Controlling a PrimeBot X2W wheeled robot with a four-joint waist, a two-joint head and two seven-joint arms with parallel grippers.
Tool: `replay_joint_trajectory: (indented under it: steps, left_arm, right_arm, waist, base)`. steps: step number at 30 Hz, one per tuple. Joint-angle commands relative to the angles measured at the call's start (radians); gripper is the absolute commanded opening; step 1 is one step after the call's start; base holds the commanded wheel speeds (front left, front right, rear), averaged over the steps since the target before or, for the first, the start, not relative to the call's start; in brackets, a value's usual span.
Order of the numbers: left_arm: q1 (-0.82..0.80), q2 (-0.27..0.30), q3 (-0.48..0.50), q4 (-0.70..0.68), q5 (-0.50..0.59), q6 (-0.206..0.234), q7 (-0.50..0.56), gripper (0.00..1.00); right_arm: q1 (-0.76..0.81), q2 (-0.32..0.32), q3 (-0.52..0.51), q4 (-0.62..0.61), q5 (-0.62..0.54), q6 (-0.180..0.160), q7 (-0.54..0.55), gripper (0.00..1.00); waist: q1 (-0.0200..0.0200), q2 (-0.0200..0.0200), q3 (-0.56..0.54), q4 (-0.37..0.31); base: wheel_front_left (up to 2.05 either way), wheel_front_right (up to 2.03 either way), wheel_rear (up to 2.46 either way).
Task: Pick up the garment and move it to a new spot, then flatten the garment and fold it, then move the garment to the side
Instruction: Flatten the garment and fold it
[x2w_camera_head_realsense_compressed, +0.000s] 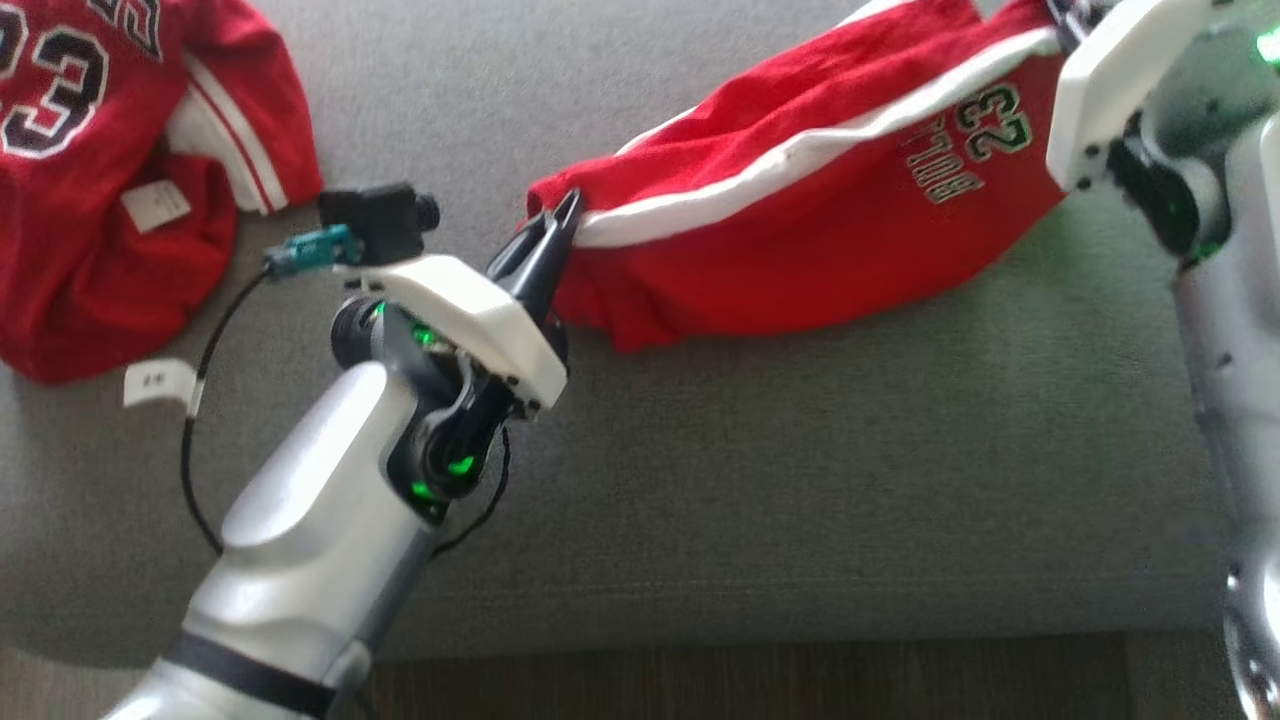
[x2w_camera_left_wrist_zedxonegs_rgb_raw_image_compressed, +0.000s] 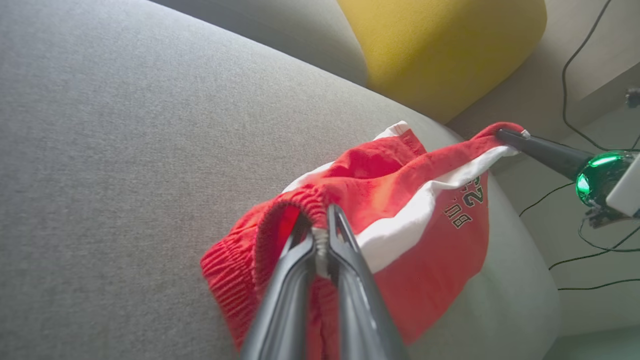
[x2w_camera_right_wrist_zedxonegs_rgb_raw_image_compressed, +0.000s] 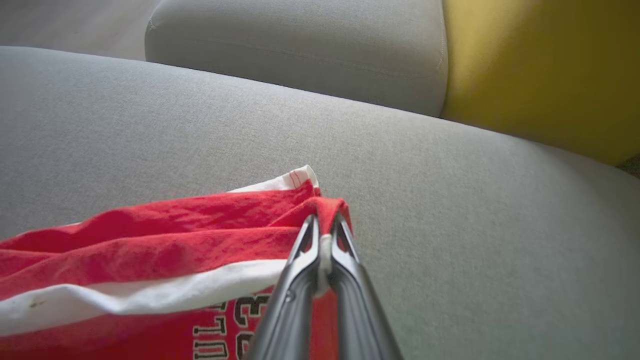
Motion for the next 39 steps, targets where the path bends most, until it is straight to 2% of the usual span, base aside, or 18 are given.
replay_joint_trajectory:
  steps: [1, 12, 25, 26, 27, 28, 39]
  left_arm:
    - [-0.056, 0.010, 0.029, -0.007, 0.009, -0.013, -0.003, 0.00]
    - [-0.145, -0.046, 0.033, 0.134, 0.005, -0.050, -0.047, 0.00]
    - [-0.185, -0.084, 0.027, 0.228, 0.004, -0.073, -0.111, 0.01]
    - [-0.189, -0.086, 0.026, 0.232, 0.004, -0.073, -0.115, 0.34]
    - [-0.192, -0.087, 0.025, 0.237, 0.006, -0.073, -0.118, 0.80]
    - [-0.195, -0.088, 0.022, 0.242, 0.007, -0.074, -0.119, 1.00]
    - [-0.192, -0.086, 0.019, 0.287, 0.018, -0.065, -0.162, 1.00]
  right_arm:
    - [-0.059, -0.002, 0.026, -0.007, -0.002, 0.000, -0.022, 0.00]
    - [-0.209, -0.013, 0.087, 0.210, -0.009, 0.000, -0.125, 0.00]
    - [-0.293, 0.005, 0.067, 0.400, -0.048, 0.000, -0.263, 0.00]
    - [-0.297, 0.009, 0.067, 0.408, -0.045, 0.000, -0.277, 0.17]
    - [-0.301, 0.013, 0.068, 0.414, -0.043, 0.000, -0.292, 1.00]
    - [-0.305, 0.017, 0.067, 0.423, -0.036, 0.000, -0.302, 1.00]
    - [-0.321, 0.017, 0.048, 0.514, -0.045, 0.000, -0.457, 1.00]
  waist:
    - [0.0000, 0.0000, 0.040, 0.028]
    - [0.0000, 0.0000, 0.101, 0.064]
    - [0.0000, 0.0000, 0.124, 0.078]
    - [0.0000, 0.0000, 0.125, 0.078]
    - [0.0000, 0.0000, 0.126, 0.078]
    - [0.0000, 0.0000, 0.127, 0.078]
    - [0.0000, 0.0000, 0.082, 0.068]
  base:
    - [0.00, 0.00, 0.00]
    - [0.00, 0.00, 0.00]
    - [0.00, 0.00, 0.00]
    - [0.00, 0.00, 0.00]
    - [0.00, 0.00, 0.00]
    - [0.00, 0.00, 0.00]
    - [0.00, 0.00, 0.00]
